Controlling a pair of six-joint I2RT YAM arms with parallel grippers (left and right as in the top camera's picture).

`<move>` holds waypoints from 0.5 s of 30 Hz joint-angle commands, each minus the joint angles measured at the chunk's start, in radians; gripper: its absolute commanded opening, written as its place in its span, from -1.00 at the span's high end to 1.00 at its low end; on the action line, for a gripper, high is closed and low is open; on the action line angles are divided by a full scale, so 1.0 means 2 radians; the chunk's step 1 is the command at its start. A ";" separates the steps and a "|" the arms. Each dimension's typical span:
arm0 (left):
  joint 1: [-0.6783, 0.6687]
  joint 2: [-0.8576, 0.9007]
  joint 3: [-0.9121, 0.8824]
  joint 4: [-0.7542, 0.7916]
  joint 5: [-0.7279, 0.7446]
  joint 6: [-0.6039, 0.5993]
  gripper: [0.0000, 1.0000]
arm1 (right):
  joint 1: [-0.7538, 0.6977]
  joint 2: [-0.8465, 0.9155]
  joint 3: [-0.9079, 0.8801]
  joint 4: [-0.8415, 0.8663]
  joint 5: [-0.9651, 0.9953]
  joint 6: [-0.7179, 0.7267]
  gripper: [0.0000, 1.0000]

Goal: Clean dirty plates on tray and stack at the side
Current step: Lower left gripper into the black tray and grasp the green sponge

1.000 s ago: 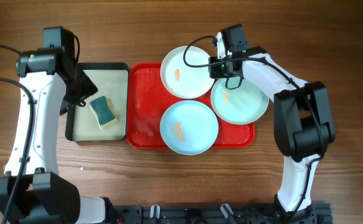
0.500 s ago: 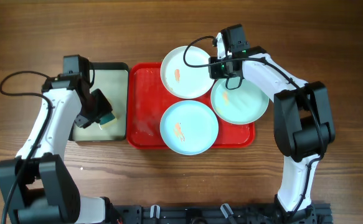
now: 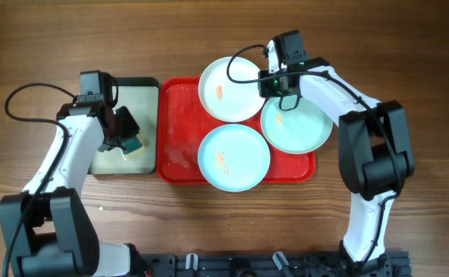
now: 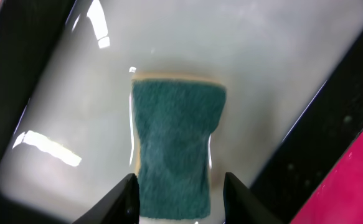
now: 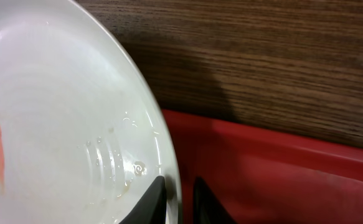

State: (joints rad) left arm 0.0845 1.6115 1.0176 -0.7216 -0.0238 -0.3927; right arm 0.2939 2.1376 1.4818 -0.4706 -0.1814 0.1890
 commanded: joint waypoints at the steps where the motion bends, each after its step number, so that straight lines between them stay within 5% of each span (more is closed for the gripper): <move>1: 0.000 0.004 -0.025 0.023 0.004 0.012 0.24 | 0.003 0.002 0.003 0.000 0.005 0.002 0.68; 15: 0.000 0.007 -0.078 0.106 -0.017 0.014 0.25 | 0.003 0.002 0.003 0.000 0.005 0.002 0.68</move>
State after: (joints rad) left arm 0.0845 1.6123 0.8726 -0.5236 -0.0395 -0.3820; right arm 0.2939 2.1376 1.4818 -0.4702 -0.1814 0.1890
